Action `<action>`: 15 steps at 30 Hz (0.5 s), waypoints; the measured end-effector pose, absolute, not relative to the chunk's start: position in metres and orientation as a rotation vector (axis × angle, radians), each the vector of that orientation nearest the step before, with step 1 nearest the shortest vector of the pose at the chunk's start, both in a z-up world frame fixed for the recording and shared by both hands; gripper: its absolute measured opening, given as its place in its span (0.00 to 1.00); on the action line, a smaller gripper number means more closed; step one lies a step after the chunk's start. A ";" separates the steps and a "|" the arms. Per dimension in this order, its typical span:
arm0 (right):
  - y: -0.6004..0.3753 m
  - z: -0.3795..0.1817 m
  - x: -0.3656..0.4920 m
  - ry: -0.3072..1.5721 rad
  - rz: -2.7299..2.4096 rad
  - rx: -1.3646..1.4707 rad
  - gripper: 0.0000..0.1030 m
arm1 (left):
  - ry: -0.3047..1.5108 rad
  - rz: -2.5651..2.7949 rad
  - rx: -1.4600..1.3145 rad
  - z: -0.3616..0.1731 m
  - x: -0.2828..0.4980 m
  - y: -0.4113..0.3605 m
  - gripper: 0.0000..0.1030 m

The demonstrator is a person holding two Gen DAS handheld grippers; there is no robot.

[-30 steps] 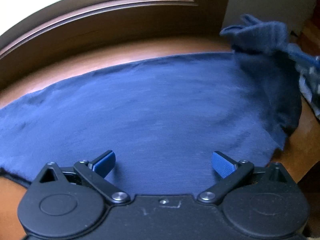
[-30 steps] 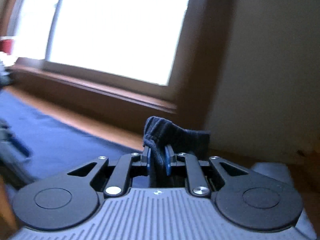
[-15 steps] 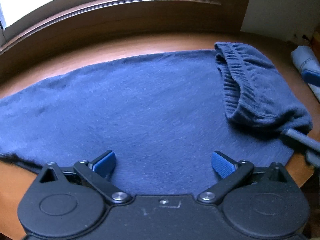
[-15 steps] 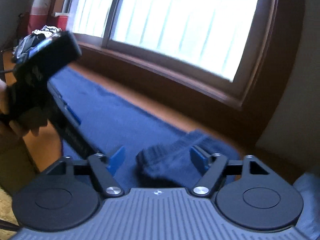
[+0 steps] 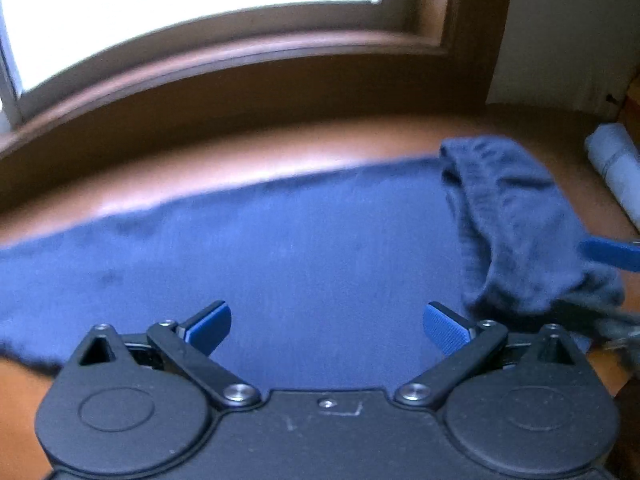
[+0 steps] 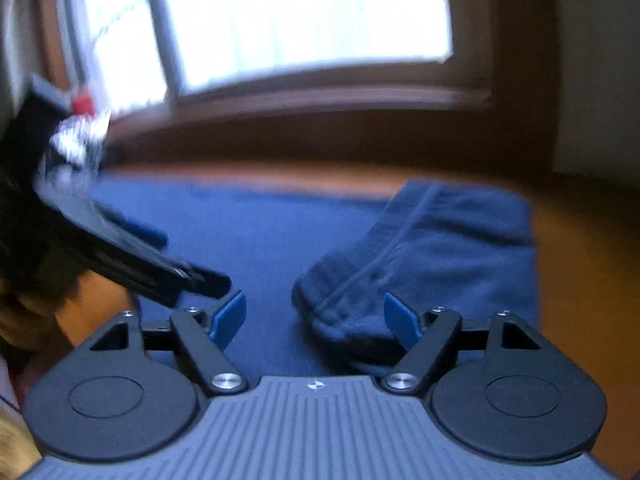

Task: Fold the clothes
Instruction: 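Fold the held waistband over onto the sweatpants with the right gripper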

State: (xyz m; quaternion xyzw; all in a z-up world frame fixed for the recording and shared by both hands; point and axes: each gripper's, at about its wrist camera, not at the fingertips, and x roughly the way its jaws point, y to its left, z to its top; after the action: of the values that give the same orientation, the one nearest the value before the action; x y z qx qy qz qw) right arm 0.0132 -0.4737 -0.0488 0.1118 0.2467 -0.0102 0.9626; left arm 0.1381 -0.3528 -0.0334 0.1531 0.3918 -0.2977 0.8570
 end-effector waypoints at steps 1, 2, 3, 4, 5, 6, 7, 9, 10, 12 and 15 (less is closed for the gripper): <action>-0.479 -0.044 0.004 0.457 -0.064 0.261 0.84 | 0.813 -0.634 0.323 -0.032 0.140 -0.359 1.00; -0.486 -0.041 -0.005 0.430 -0.110 0.307 0.85 | 0.803 -0.643 0.325 -0.030 0.141 -0.365 1.00; -0.496 -0.042 -0.015 0.417 -0.164 0.379 0.85 | 0.799 -0.654 0.329 -0.030 0.143 -0.372 1.00; -0.507 -0.048 -0.023 0.413 -0.207 0.463 0.85 | 0.800 -0.664 0.340 -0.032 0.143 -0.378 1.00; -0.517 -0.053 -0.027 0.416 -0.242 0.542 0.85 | 0.803 -0.675 0.352 -0.034 0.144 -0.385 1.00; -0.528 -0.062 -0.031 0.424 -0.283 0.637 0.85 | 0.805 -0.685 0.364 -0.036 0.144 -0.391 1.00; -0.537 -0.071 -0.034 0.430 -0.315 0.720 0.85 | 0.810 -0.695 0.383 -0.039 0.142 -0.398 1.00; -0.547 -0.082 -0.036 0.426 -0.349 0.809 0.84 | 0.818 -0.696 0.428 -0.047 0.139 -0.406 1.00; -0.552 -0.087 -0.037 0.423 -0.365 0.849 0.84 | 0.820 -0.690 0.455 -0.052 0.137 -0.409 1.00; -0.552 -0.093 -0.037 0.408 -0.380 0.860 0.84 | 0.833 -0.675 0.497 -0.060 0.136 -0.413 1.00; -0.543 -0.095 -0.029 0.416 -0.366 0.790 0.72 | 0.871 -0.660 0.494 -0.068 0.138 -0.408 1.00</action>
State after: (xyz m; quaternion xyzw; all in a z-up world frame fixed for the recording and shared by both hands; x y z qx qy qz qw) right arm -0.0293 -0.5427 -0.0953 0.3797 0.2000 -0.1760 0.8859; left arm 0.1376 -0.4080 -0.0681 0.2325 0.4100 -0.3107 0.8254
